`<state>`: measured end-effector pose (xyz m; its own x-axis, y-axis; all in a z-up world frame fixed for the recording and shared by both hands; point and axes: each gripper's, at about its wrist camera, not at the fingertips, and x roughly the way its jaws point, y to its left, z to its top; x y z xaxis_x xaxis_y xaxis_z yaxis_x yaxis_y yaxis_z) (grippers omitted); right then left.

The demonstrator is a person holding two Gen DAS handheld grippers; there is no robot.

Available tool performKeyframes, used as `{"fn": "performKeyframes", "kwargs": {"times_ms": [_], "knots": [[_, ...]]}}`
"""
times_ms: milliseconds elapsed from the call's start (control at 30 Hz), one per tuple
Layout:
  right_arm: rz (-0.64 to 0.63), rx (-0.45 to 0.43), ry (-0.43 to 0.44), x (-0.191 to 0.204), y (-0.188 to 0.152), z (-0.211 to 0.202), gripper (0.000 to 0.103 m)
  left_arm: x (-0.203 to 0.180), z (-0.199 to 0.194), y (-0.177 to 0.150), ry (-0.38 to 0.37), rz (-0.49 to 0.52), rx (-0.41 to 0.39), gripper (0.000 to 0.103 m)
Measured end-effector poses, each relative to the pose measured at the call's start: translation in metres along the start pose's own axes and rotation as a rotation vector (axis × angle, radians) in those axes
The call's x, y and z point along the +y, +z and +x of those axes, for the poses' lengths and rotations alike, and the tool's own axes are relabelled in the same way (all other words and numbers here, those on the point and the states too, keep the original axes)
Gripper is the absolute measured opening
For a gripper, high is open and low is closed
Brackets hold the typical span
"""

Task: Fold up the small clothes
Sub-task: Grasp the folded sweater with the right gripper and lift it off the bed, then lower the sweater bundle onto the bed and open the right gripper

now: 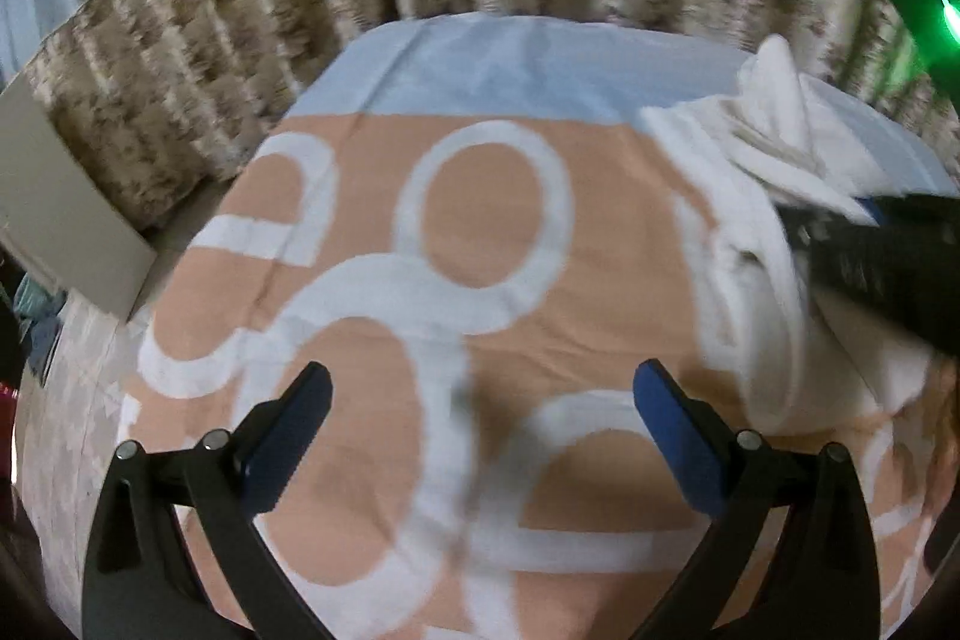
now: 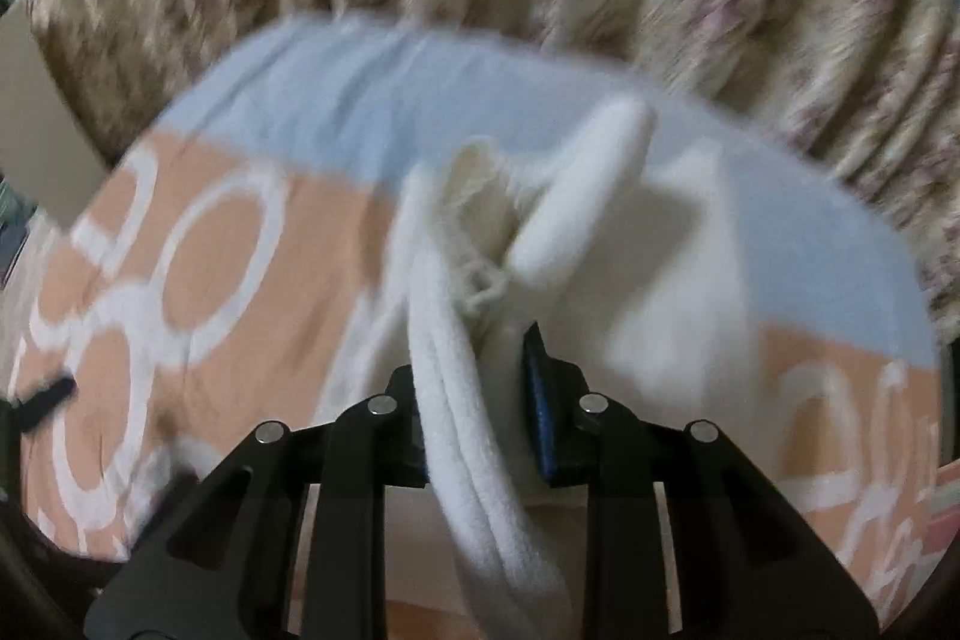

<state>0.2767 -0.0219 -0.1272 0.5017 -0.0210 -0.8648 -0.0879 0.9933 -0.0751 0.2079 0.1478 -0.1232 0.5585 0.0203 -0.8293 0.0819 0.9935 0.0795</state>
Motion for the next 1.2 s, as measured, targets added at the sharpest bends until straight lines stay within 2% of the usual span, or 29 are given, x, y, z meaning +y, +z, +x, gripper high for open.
{"fn": "performKeyframes", "kwargs": {"times_ms": [100, 167, 233, 300, 367, 433, 500, 600, 667, 800, 933, 967, 1000, 1067, 1167, 1200], "knots": [[-0.088, -0.025, -0.012, 0.015, -0.007, 0.002, 0.036, 0.009, -0.004, 0.004, -0.028, -0.029, -0.003, 0.101], [-0.06, -0.003, 0.117, 0.002, -0.003, -0.009, 0.053, 0.012, -0.007, 0.008, -0.034, -0.031, -0.015, 0.101], [0.004, -0.012, 0.248, -0.021, 0.001, -0.027, 0.061, 0.007, -0.012, 0.014, -0.043, -0.021, -0.031, 0.101], [0.043, -0.071, 0.295, -0.052, 0.005, -0.056, 0.065, 0.0, -0.014, 0.023, -0.047, -0.002, -0.045, 0.101], [0.066, -0.099, 0.292, -0.073, 0.006, -0.069, 0.071, -0.009, -0.016, 0.032, -0.064, 0.022, -0.056, 0.101], [0.087, -0.111, 0.246, -0.101, 0.004, -0.073, 0.071, -0.016, -0.015, 0.042, -0.088, 0.034, -0.063, 0.101], [0.137, -0.107, 0.206, -0.133, -0.003, -0.066, 0.071, -0.028, -0.016, 0.056, -0.147, 0.035, -0.069, 0.101], [0.218, -0.085, 0.213, -0.16, -0.02, -0.049, 0.071, -0.045, -0.009, 0.081, -0.247, 0.037, -0.066, 0.101], [0.243, -0.076, 0.227, -0.165, -0.032, -0.038, 0.071, -0.056, 0.002, 0.096, -0.29, 0.041, -0.046, 0.101], [0.227, -0.073, 0.249, -0.16, -0.049, -0.024, 0.069, -0.087, 0.034, 0.124, -0.315, 0.06, 0.006, 0.101], [0.224, -0.052, 0.281, -0.156, -0.057, -0.019, 0.052, -0.11, 0.054, 0.138, -0.314, 0.094, 0.024, 0.1], [0.225, -0.049, 0.288, -0.156, -0.058, -0.017, 0.048, -0.113, 0.057, 0.139, -0.313, 0.101, 0.02, 0.085], [0.226, -0.047, 0.294, -0.156, -0.058, -0.015, 0.046, -0.117, 0.063, 0.141, -0.325, 0.12, 0.032, 0.054], [0.219, -0.051, 0.286, -0.156, -0.059, -0.013, 0.039, -0.118, 0.075, 0.141, -0.354, 0.142, 0.077, 0.026], [0.187, -0.102, 0.274, -0.152, -0.06, -0.02, 0.024, -0.113, 0.074, 0.141, -0.367, 0.181, 0.06, 0.017], [0.173, -0.117, 0.268, -0.151, -0.06, -0.023, 0.022, -0.108, 0.071, 0.14, -0.372, 0.202, 0.052, 0.016]]}}
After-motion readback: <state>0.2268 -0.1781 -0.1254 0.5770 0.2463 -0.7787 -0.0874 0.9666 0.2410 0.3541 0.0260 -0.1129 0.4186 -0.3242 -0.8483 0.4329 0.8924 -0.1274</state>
